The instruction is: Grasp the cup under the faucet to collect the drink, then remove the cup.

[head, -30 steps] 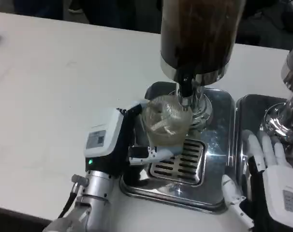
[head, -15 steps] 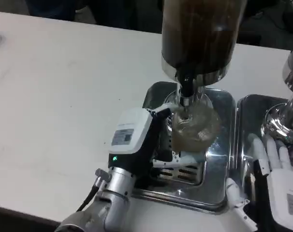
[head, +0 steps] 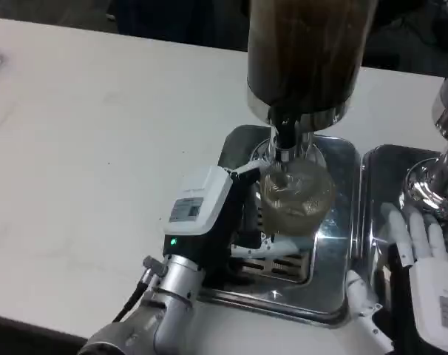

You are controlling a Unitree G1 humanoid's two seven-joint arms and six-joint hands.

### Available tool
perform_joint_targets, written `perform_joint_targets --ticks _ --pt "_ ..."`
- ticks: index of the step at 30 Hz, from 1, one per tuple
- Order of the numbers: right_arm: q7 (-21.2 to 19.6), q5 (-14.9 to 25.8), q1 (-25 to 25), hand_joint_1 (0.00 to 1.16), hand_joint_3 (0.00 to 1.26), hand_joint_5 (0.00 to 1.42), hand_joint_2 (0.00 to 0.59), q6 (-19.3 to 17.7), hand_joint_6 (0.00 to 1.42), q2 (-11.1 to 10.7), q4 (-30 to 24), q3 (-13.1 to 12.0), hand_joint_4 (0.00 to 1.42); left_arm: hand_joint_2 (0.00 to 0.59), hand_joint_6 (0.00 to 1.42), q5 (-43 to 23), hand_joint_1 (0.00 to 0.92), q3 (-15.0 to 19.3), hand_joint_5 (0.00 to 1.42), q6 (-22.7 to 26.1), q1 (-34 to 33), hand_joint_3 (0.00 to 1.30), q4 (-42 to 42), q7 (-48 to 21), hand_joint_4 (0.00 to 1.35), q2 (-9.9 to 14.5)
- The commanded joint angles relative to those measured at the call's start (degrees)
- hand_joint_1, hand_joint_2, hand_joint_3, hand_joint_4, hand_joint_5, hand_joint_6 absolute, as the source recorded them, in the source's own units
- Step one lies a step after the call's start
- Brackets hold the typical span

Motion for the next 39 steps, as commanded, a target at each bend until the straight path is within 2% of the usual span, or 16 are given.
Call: perform_joint_targets --ticks 1,3,5,7,14,19,22,26,30,34,37,39 --pt "-1.0 0.0 -0.5 0.02 0.04 0.0 0.482 -0.1 0.18 0.2 0.2 -0.2 0.0 0.038 0.72 -0.7 0.213 0.0 0.76 -1.5 0.5 0.47 0.4 -2.8 0.57 0.6" --pt "-1.1 0.2 -0.7 0.02 0.04 0.0 0.482 -0.1 0.18 0.2 0.4 -0.3 0.0 0.043 0.54 -1.1 0.143 0.2 0.63 -1.8 0.4 0.33 0.4 -4.0 0.39 0.7" --pt "-1.1 0.4 -0.9 0.02 0.04 0.0 0.48 -0.1 0.18 0.4 0.6 -0.4 0.0 0.043 0.44 0.0 0.122 -0.9 0.57 -1.7 0.1 0.29 0.1 -4.1 0.33 1.1" --pt "-1.1 0.6 -1.1 0.02 0.04 0.0 0.48 -0.2 0.17 0.4 0.8 -0.3 0.0 0.032 0.29 0.6 0.048 -1.6 0.44 -1.6 0.1 0.22 -0.3 -3.7 0.22 1.3" --pt "-1.4 1.1 -1.9 0.03 0.04 0.0 0.478 -0.7 0.17 0.3 1.6 -0.4 0.0 0.007 0.21 0.4 0.0 -1.3 0.37 -2.1 1.0 0.18 -1.3 -2.0 0.16 2.6" --pt "-1.8 1.7 -2.7 0.03 0.04 0.0 0.471 -1.5 0.17 0.1 2.4 -0.5 0.0 0.0 0.21 0.7 0.0 -0.8 0.37 -3.1 3.1 0.16 -2.7 0.4 0.16 5.4" --pt "-2.1 1.5 -3.0 0.03 0.04 0.0 0.467 -1.8 0.17 -0.4 2.3 -0.5 0.0 0.0 0.21 -1.0 0.0 1.2 0.38 -5.2 5.6 0.15 -4.0 1.4 0.17 8.0" --pt "-1.6 3.4 -3.7 0.03 0.04 0.0 0.45 -2.3 0.14 -0.9 2.9 -1.9 0.0 0.0 0.2 -3.2 0.0 3.8 0.37 -6.5 6.4 0.14 -5.0 -0.7 0.15 9.6" --pt "-1.6 4.1 -4.9 0.03 0.04 0.0 0.45 -2.7 0.13 -1.1 3.7 -2.2 0.0 0.0 0.2 -5.6 0.0 6.1 0.37 -7.9 6.5 0.13 -6.7 -2.3 0.15 11.1" --pt "-1.6 5.3 -5.6 0.03 0.03 0.0 0.449 -3.2 0.12 -1.2 4.1 -2.8 0.0 0.0 0.15 -8.6 0.0 9.4 0.29 -10.7 8.1 0.08 -11.2 -4.0 0.07 13.2" --pt "-1.5 6.6 -6.1 0.04 0.0 0.0 0.429 -4.1 0.1 -1.4 4.6 -3.1 0.0 0.0 0.06 -12.9 0.0 12.9 0.19 -14.2 10.8 0.03 -17.4 -9.1 0.0 15.8" --pt "-1.2 7.9 -6.3 0.05 0.0 0.0 0.429 -5.4 0.1 -1.7 4.9 -3.2 0.0 0.004 0.05 -17.9 0.0 15.3 0.19 -16.7 13.0 0.03 -22.4 -14.7 0.0 17.2"
